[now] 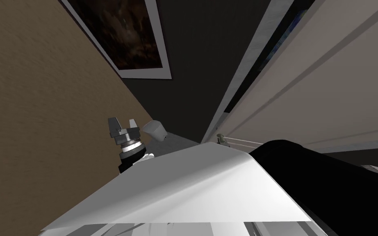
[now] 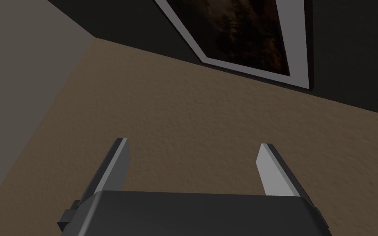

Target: Pull the door open

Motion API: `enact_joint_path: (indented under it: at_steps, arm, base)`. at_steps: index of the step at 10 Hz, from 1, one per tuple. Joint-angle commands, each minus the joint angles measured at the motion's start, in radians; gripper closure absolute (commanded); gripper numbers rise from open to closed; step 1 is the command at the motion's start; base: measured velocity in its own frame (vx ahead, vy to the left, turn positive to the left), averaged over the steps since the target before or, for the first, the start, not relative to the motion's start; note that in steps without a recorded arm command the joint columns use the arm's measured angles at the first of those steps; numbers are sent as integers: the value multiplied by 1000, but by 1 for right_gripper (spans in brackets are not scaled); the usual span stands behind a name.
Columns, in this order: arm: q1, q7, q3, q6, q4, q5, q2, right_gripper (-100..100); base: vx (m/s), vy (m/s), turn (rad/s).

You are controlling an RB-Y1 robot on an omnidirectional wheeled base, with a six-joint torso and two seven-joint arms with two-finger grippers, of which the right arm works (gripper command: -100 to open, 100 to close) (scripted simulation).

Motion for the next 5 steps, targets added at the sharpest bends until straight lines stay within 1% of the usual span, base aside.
enact_joint_path:
  at_steps: [1, 2, 3, 5]
  arm:
    - [-1, -24, 26, -12, 13, 17, -15, 100]
    - [-3, -35, 36, -18, 19, 24, -24, 100]
    - [-6, -50, 52, -27, 27, 35, -38, 100]
    - [-10, -72, 73, -39, 38, 50, -57, 100]
  base:
    - [-259, 23, 107]
    - [-246, -18, 123]
    - [-255, -20, 129]
    - [-227, 20, 126]
